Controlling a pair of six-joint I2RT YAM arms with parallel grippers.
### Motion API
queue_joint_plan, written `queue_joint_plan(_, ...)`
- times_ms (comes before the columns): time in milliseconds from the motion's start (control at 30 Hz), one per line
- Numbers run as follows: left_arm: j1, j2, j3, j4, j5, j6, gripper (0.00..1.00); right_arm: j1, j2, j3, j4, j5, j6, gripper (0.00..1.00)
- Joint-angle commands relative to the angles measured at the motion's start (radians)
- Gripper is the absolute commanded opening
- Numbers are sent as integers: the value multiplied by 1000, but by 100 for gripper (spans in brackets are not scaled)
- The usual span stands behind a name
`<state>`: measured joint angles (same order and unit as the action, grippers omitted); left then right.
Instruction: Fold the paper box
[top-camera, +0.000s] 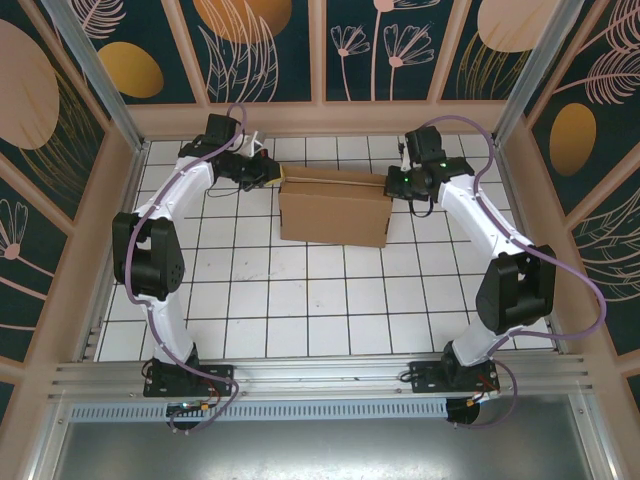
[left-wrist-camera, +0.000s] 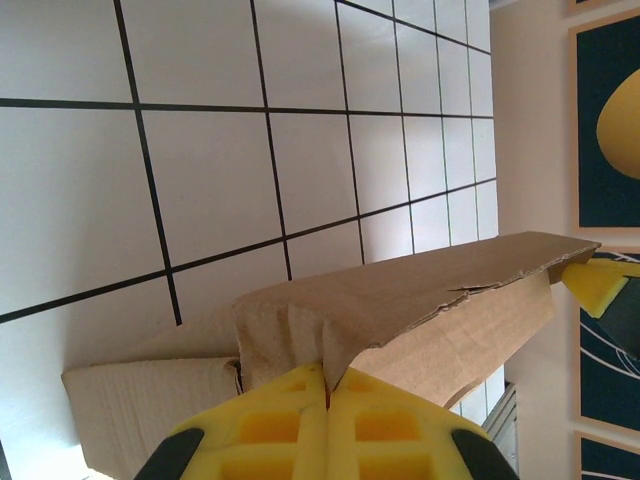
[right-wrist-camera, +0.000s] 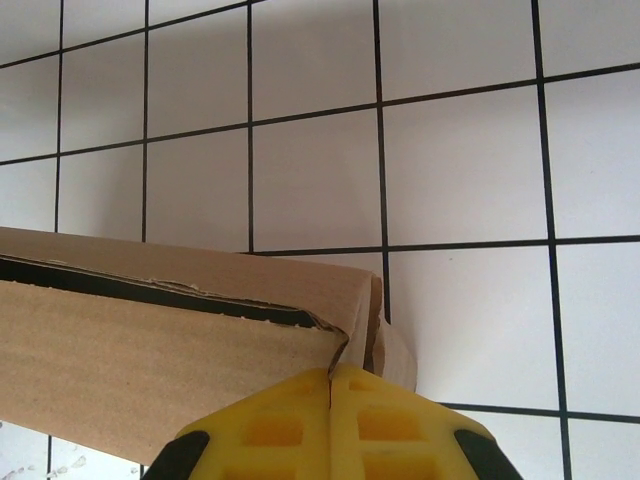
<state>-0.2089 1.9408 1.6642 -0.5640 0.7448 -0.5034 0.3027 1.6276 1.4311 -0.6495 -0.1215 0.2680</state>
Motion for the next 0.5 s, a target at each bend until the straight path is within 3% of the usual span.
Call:
queue_joint_plan(0, -20, -28, -15, 23, 82, -50, 0, 34, -20, -58, 44, -56, -36, 0)
queue_joint_plan(267, -19, -47, 19, 44, 93, -76, 0, 45, -72, -83, 77, 13, -105, 0)
queue_joint_plan(467, -19, -63, -18, 7, 82, 27, 0, 49, -113, -114, 130, 27, -111, 0)
